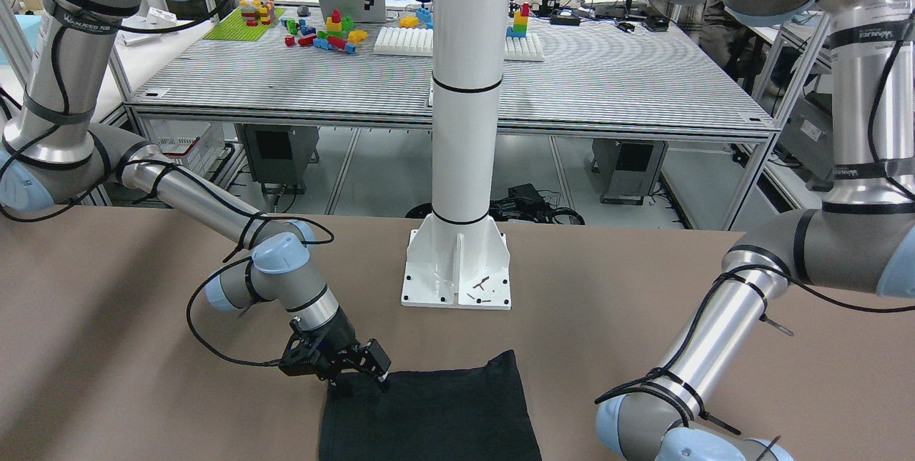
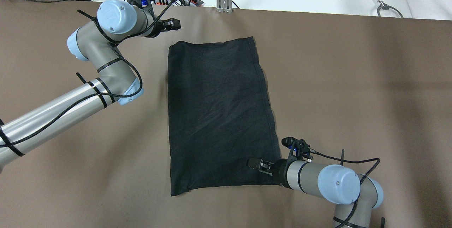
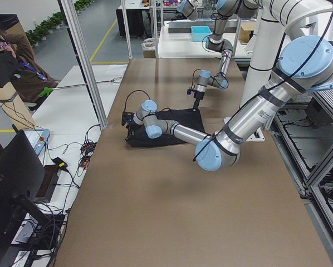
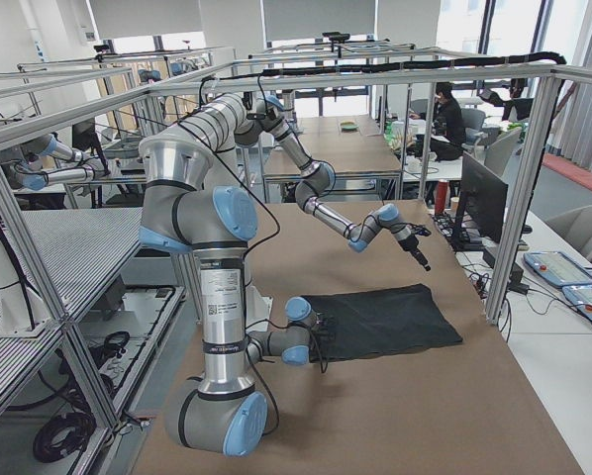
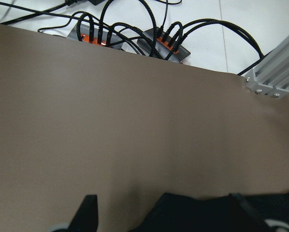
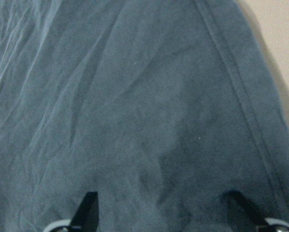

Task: Fold clothes
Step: 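Press the shirt's near corner flat with the right gripper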

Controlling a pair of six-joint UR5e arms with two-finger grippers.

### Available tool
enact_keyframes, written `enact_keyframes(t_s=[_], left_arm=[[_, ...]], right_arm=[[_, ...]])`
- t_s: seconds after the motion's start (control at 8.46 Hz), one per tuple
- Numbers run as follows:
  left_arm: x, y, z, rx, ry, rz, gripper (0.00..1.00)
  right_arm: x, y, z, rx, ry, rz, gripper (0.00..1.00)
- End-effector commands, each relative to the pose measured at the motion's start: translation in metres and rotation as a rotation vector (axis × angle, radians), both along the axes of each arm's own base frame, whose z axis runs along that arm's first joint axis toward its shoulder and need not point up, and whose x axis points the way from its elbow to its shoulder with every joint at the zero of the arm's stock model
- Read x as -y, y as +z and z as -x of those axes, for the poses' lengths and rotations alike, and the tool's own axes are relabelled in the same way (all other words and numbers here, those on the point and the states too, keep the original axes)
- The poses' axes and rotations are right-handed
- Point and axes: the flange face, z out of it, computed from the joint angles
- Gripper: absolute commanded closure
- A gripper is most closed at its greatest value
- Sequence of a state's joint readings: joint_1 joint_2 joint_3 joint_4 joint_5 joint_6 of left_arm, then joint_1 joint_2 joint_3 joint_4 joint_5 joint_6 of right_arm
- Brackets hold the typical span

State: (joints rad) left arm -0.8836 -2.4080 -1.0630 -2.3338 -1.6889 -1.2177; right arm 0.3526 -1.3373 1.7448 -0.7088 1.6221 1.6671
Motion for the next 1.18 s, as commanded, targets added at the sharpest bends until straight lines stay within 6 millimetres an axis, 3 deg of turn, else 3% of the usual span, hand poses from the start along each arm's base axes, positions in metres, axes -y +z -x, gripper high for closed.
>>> enact_keyframes(t_s=[0.0,0.35,0.71,1.06], left_arm=[[-0.001,0.010,0.001,0.009,0.001,0.007,0.05],[-0.001,0.009,0.001,0.007,0.001,0.007,0.05],[-0.002,0.008,0.000,0.007,0.002,0.007,0.05],[-0.002,0.005,-0.002,0.004,0.002,0.005,0.05]], right_arm=[[-0.002,-0.021,0.017,0.003,-0.008,0.009,0.06],[0.000,-0.024,0.018,-0.004,0.005,0.007,0.06],[0.007,-0.030,0.004,0.012,0.008,-0.011,0.06],[0.011,-0.008,-0.009,-0.024,0.013,-0.028,0.06]])
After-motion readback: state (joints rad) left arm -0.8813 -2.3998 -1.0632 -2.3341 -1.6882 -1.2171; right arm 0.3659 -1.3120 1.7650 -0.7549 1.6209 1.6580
